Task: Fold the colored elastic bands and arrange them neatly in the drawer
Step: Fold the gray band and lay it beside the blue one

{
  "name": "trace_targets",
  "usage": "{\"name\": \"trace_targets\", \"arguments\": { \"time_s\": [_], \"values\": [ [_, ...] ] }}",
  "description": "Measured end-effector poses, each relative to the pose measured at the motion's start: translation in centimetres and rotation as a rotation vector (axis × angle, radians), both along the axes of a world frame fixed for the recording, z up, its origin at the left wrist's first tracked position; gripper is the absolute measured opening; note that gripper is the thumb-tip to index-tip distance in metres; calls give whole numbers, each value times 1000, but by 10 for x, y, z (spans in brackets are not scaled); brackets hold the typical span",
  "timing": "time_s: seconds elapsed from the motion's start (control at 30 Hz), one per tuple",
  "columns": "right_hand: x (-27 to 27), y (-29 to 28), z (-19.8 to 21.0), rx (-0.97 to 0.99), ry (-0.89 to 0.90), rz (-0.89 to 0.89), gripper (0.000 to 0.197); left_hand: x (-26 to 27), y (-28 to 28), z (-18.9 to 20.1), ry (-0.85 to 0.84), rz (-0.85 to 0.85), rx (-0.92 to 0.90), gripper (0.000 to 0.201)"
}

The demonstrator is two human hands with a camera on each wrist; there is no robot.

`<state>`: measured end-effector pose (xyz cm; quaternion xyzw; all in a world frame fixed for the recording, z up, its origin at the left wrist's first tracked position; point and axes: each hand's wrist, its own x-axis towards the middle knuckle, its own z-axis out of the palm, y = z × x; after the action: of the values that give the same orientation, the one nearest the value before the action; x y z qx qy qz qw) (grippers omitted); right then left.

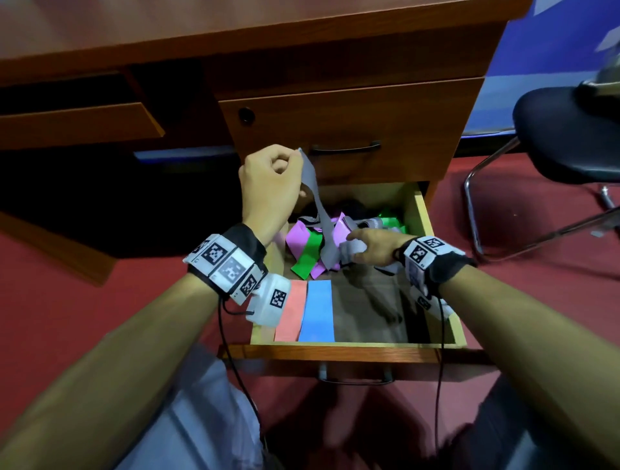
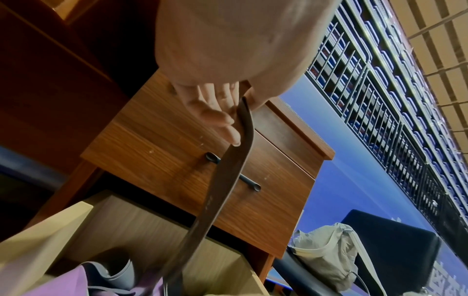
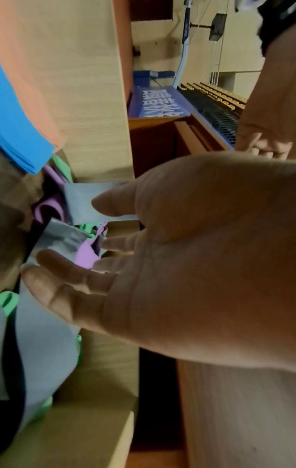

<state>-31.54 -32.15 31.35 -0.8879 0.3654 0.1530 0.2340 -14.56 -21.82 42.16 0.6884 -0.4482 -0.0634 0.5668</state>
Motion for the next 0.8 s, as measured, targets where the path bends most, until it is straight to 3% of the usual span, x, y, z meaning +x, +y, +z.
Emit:
{"name": "trace_targets", "arguments": {
  "time_s": [0.17, 0.27, 0.47, 0.6, 0.8],
  "values": [
    [8, 0, -28, 113, -35, -25, 89, 8, 1, 0, 35, 38, 11, 30],
    [13, 1, -36, 134, -52, -20, 91, 10, 1, -1, 31, 40, 23, 30],
    [21, 1, -46, 39, -90, -58, 65, 7, 1, -3, 47, 12, 66, 31],
    [19, 1, -47, -86, -116, -45, 19, 3, 2, -5, 52, -16, 82, 31],
    [12, -6, -28, -153, -310, -206, 15, -1, 2, -8, 89, -59, 179, 30]
  ]
}}
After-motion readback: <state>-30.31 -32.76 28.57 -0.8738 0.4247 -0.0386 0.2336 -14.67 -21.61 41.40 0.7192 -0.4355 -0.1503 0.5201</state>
